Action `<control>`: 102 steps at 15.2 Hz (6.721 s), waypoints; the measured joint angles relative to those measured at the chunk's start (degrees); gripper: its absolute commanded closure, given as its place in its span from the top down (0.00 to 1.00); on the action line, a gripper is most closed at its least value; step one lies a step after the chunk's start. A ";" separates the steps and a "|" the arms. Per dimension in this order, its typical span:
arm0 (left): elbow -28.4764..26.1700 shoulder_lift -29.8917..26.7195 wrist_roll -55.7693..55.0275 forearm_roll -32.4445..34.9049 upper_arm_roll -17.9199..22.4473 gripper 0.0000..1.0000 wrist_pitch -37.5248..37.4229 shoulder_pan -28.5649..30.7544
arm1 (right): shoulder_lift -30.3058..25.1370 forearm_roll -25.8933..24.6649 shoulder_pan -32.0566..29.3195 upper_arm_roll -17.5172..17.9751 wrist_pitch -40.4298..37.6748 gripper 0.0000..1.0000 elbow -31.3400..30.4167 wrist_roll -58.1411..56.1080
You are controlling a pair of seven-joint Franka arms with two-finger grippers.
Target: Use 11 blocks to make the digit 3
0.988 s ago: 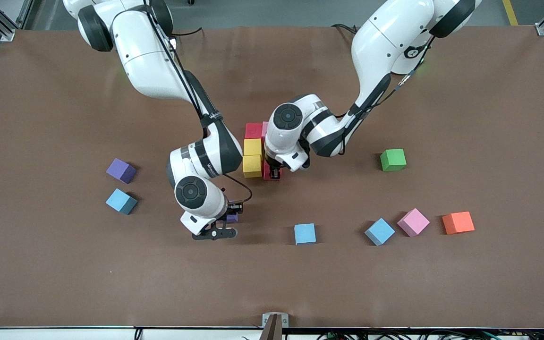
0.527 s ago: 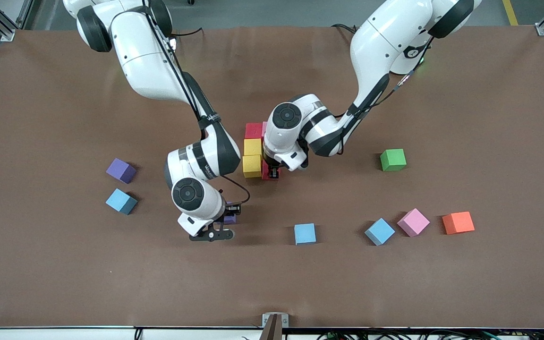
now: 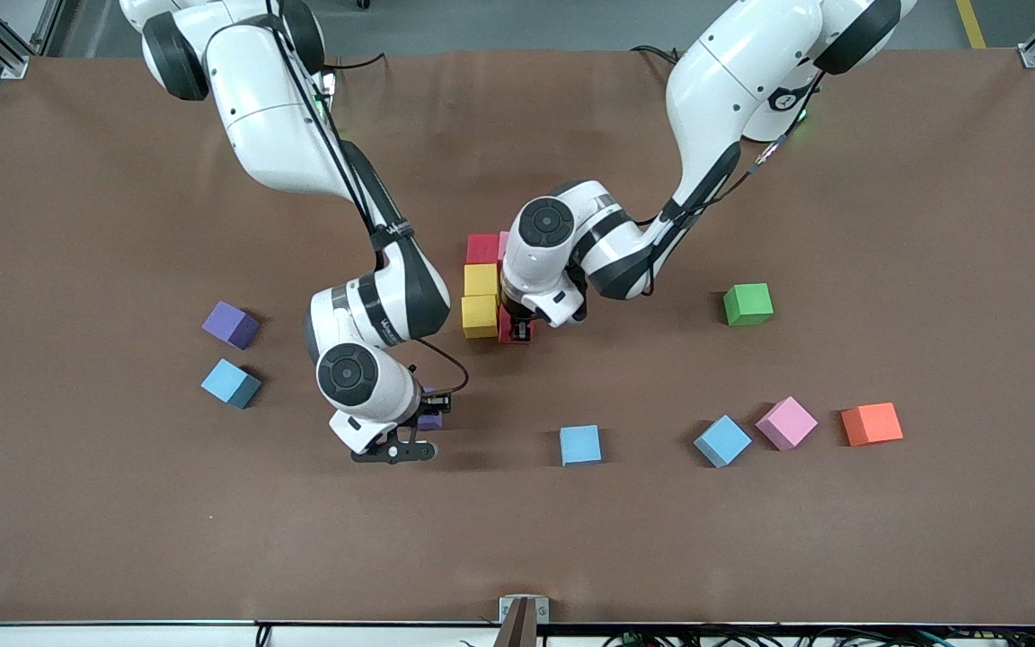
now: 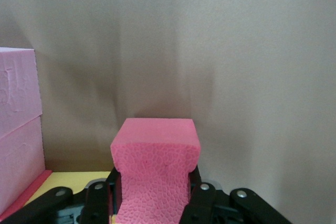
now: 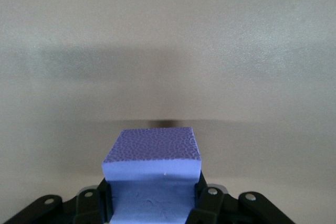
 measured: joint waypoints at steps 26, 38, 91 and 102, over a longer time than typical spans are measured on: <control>0.15 0.12 -0.19 0.00 0.02 0.14 -2.01 -1.24 | 0.22 0.00 -0.03 0.06 0.00 0.23 0.00 0.00; 0.47 0.23 -0.19 0.00 0.02 1.00 -2.01 -1.23 | 0.33 0.00 0.04 0.17 0.05 0.23 0.00 0.00; 10.35 0.83 92.08 -0.95 2.21 1.00 -10.17 31.43 | -2.87 -0.11 11.99 0.20 3.29 0.24 -9.48 9.92; 10.75 4.14 86.28 -0.94 3.03 1.00 -10.03 29.64 | -2.99 -0.10 12.29 0.36 2.16 0.31 -9.48 8.62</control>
